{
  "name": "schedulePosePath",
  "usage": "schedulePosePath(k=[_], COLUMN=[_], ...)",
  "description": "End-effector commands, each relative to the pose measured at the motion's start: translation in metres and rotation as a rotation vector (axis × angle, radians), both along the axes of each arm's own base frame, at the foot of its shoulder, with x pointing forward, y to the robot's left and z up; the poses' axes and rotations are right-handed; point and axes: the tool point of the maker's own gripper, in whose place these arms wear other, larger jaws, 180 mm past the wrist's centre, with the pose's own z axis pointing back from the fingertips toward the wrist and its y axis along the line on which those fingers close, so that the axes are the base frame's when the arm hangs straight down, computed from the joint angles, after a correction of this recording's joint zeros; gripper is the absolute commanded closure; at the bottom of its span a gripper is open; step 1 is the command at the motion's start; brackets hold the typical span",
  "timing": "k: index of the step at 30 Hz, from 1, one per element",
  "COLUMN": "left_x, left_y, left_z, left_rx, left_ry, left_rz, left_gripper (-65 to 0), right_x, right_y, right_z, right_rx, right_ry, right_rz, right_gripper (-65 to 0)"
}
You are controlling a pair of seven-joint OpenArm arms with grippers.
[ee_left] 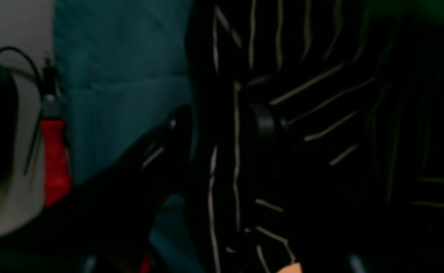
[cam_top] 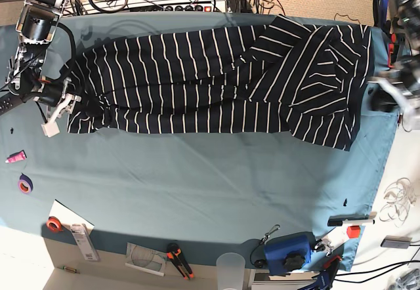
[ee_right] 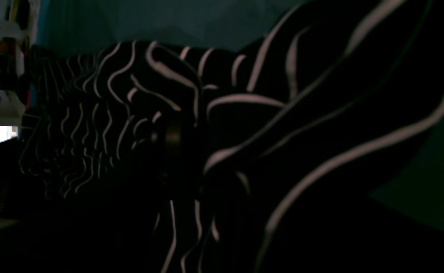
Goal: Layout the t-shirt on the table in an organized manner, then fold the t-shirt properly
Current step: 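Grasp both ends of the striped strip with both grippers, then fold the strip's end with the right gripper toward the left gripper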
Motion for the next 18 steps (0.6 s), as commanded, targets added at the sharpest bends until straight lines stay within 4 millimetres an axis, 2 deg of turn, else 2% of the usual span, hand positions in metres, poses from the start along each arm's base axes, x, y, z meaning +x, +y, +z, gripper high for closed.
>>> schedulePosePath(k=[1,6,12,15,18], left_x=[0.007,0.016,0.026,0.02,0.006], left_y=[0.004,0.001,0.015,0.019,0.002], left_z=[0.003,-0.036,-0.049,-0.057,-0.062], left_rx=[0.016,-0.059,-0.081,-0.077,-0.133], left_ry=[-0.009,0.104,0.167,0.236,0.295], left_rz=[0.003,0.008,-0.004,-0.002,-0.093], left_gripper=[-24.3,-24.3,-24.3,-24.3,-24.3], right_x=[-0.043,-0.044,-0.044,-0.044,-0.04], right_y=[-0.023,-0.039,-0.045,-0.044,-0.04], right_z=[-0.027,-0.02,-0.017,-0.017,-0.014], right_rx=[-0.141,-0.175,-0.187,-0.185,-0.159], right_ry=[0.214,0.216,0.217,0.216,0.196], right_rz=[0.065,0.058,0.055,0.055,0.048], right_gripper=[-25.7,-25.7,-25.7,-25.7,-25.5])
